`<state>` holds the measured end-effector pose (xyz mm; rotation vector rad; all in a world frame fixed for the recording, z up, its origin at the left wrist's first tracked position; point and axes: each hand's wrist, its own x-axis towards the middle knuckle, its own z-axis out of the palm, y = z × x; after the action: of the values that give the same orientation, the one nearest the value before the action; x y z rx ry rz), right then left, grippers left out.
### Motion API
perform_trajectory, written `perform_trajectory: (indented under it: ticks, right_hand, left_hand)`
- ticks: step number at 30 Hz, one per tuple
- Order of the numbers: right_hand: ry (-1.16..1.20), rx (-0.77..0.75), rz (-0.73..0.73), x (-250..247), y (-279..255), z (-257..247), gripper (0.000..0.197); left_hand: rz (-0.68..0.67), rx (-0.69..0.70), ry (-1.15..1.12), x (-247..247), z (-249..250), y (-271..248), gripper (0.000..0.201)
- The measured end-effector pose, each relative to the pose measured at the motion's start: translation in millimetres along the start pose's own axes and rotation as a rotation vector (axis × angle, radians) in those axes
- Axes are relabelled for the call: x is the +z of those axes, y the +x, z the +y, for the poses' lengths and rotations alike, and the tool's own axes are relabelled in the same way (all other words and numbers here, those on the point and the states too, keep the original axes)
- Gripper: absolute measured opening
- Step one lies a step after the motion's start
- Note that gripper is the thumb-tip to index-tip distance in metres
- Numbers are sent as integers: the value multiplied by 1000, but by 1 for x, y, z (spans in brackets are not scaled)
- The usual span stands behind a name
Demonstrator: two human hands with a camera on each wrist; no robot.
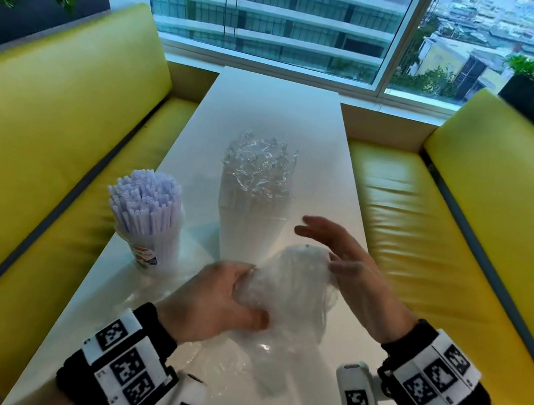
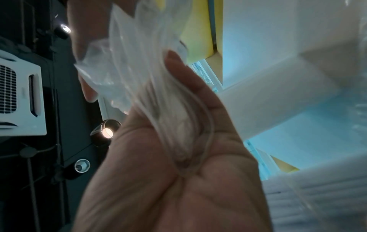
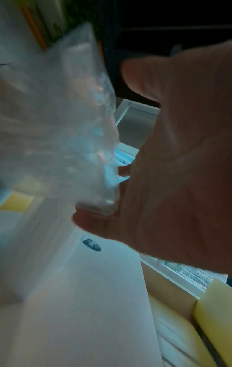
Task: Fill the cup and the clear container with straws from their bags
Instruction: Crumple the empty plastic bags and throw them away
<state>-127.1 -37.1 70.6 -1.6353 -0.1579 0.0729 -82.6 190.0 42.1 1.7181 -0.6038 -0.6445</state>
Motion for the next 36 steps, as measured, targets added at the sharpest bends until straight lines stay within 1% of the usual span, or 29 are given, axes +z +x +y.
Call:
perform_trajectory:
  ticks: [1, 3, 4, 5, 7, 8, 10, 12, 13, 14, 16, 17, 18, 20, 21, 24, 25, 27, 28, 29, 30, 31, 32, 33, 34, 35, 36]
  right_hand:
    - [75, 59, 3, 0, -3, 4, 64]
    - [111, 160, -33, 2, -8, 12, 104]
    - [138, 189, -36, 5, -10, 17, 115]
    - [202, 209, -9, 8, -11, 19, 121]
    - [380, 228, 78, 11, -13, 20, 126]
    - [432, 225, 89, 12, -14, 22, 128]
    - [403, 225, 84, 16, -14, 25, 133]
    - [320, 215, 156, 18, -13, 28, 136]
    - [311, 197, 199, 18, -11, 28, 130]
    - [317, 169, 217, 16, -10, 27, 116]
    - [315, 111, 189, 13, -8, 22, 86]
    - [298, 98, 178, 13, -8, 20, 78]
    - [276, 91, 175, 12, -7, 19, 73]
    - [243, 70, 154, 13, -7, 18, 71]
    - [250, 72, 111, 12, -7, 17, 74]
    - [367, 121, -153, 13, -8, 11, 88]
    - [376, 114, -185, 15, -8, 11, 90]
    - [325, 79, -101, 20, -5, 16, 89]
    - [310, 55, -53, 22, -3, 19, 85]
    - [288, 22, -29, 25, -2, 22, 76]
    - [246, -19, -14, 27, 0, 23, 62]
    - [201, -64, 11, 28, 2, 25, 47]
    - [166, -106, 43, 27, 4, 27, 36]
    - [133, -142, 80, 27, 7, 30, 35]
    - [90, -174, 109, 29, 11, 32, 37]
    - [43, -205, 120, 33, 15, 34, 36]
    - [-4, -239, 113, 39, 19, 36, 31]
  left_hand:
    - [39, 9, -8, 0, -1, -1, 35]
    - [126, 29, -41, 5, -1, -2, 38]
    - [169, 43, -46, 9, -1, -1, 40]
    - [217, 55, -50, 12, -2, 0, 42]
    - [318, 75, -83, 17, -5, 1, 45]
    - [355, 80, -103, 19, -7, 2, 46]
    - [381, 82, -125, 21, -9, 4, 47]
    - [357, 94, -123, 22, -6, 3, 49]
    - [319, 91, -123, 21, -5, 3, 50]
    - [257, 82, -144, 19, -5, 3, 49]
    - [127, 66, -259, 15, -2, 2, 41]
    - [90, 63, -287, 13, -2, 3, 38]
    - [80, 68, -272, 10, -2, 3, 38]
    - [129, 97, -195, 6, -4, 5, 36]
    - [165, 126, -155, 4, -4, 5, 33]
    - [255, 226, 15, 0, -6, 6, 35]
    - [264, 250, 51, 0, -5, 6, 36]
    - [282, 259, 84, -1, -2, 4, 44]
    - [279, 249, 78, -2, -1, 3, 47]
    - [256, 233, 42, -4, 0, 2, 49]
    - [205, 216, -37, -6, 0, 0, 49]
    - [145, 171, -155, -10, 0, -3, 46]
    - [68, 103, -317, -13, -1, -6, 45]
    - [-23, 36, -482, -14, -1, -10, 46]
    - [-77, 2, -602, -13, -1, -14, 53]
    - [-90, 1, -633, -12, -2, -16, 58]
    - [-49, 17, -606, -11, -3, -17, 60]
